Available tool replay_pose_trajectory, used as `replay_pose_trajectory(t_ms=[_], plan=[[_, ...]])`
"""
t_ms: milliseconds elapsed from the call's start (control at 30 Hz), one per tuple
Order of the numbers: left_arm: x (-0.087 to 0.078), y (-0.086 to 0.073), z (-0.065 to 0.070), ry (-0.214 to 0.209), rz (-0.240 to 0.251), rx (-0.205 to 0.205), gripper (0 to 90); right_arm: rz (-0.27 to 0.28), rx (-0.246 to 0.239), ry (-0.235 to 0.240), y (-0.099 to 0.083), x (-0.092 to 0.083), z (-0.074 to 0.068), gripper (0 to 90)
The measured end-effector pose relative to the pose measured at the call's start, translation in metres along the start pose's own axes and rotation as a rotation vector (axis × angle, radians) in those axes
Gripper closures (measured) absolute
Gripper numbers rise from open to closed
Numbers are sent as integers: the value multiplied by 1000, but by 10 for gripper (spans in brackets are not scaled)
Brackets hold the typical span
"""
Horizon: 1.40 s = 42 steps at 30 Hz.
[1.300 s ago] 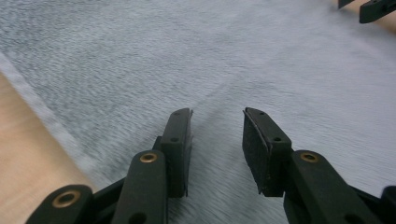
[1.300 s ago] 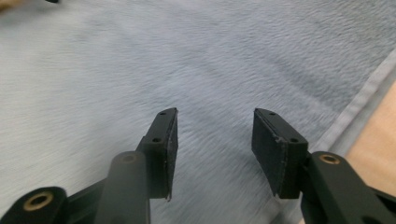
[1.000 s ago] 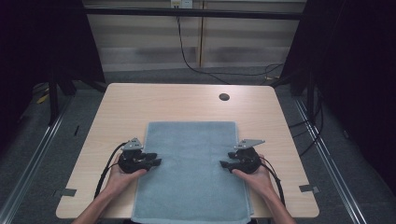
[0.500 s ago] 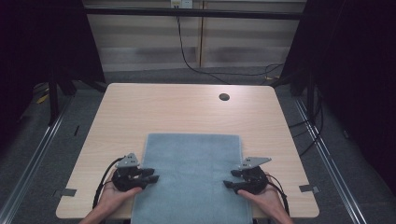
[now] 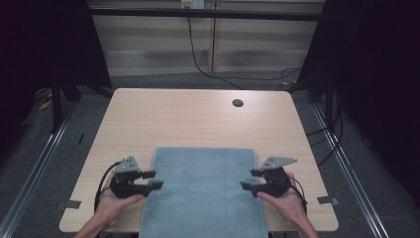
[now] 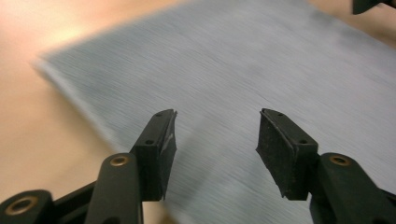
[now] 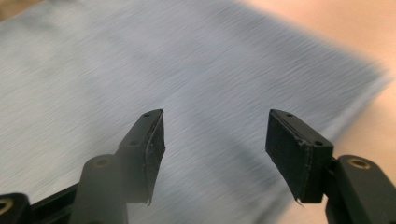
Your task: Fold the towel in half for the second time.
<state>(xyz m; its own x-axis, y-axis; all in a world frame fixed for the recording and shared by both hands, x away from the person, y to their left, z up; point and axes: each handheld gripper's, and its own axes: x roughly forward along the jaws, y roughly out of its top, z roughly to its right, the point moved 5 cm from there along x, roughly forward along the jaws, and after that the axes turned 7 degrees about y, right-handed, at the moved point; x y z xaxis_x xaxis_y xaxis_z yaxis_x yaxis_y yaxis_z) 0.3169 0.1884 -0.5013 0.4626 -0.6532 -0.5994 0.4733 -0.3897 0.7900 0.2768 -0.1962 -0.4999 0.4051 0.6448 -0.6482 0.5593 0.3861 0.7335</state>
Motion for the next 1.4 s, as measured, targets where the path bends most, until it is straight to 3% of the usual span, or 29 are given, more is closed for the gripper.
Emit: replay_pose_trajectory(t_ms=[67, 100, 133, 167, 300, 333, 400, 467, 500, 633, 733, 833, 933, 1000, 1133, 1233, 1400], plan=[[7, 10, -18, 13, -30, -44, 420, 37, 6, -32, 12, 0, 18, 373], [9, 16, -26, 42, 6, -74, 416, 52, 13, -52, 17, 1, 28, 379], [10, 21, -33, 46, 31, -83, 416, 60, -3, -79, 22, 2, 37, 405], [12, 23, -37, 47, 20, -80, 419, 68, -6, -94, 26, 3, 46, 412], [24, 32, -58, 75, 21, -103, 423, 63, 50, -72, 35, 12, 74, 400], [28, 31, -63, 74, -1, -116, 418, 64, 64, -69, 36, 16, 81, 400], [41, 29, -73, 125, -18, -115, 413, 69, 98, -66, 37, 25, 93, 382], [47, 28, -79, 112, 5, -152, 419, 81, 123, -49, 36, 31, 99, 386], [50, 26, -82, 104, 11, -169, 419, 75, 124, -54, 36, 34, 100, 384], [59, 19, -83, 75, -33, -156, 447, 28, 119, -43, 31, 42, 99, 394], [64, 17, -83, 83, -42, -149, 444, 15, 112, -54, 28, 46, 101, 428], [70, 17, -80, 80, -40, -131, 467, -12, 96, -66, 24, 51, 101, 571], [71, 18, -76, 51, -45, -107, 666, 4, 94, -54, 25, 50, 98, 755], [71, 18, -74, 40, -43, -105, 770, 16, 97, -44, 27, 49, 97, 830], [62, 25, -74, 15, 4, -135, 839, 52, 123, -10, 31, 42, 95, 861], [50, 36, -72, 4, 67, -138, 845, 99, 127, 7, 38, 31, 95, 865], [36, 58, -73, 5, 130, -130, 851, 151, 119, 5, 56, 16, 97, 866]])
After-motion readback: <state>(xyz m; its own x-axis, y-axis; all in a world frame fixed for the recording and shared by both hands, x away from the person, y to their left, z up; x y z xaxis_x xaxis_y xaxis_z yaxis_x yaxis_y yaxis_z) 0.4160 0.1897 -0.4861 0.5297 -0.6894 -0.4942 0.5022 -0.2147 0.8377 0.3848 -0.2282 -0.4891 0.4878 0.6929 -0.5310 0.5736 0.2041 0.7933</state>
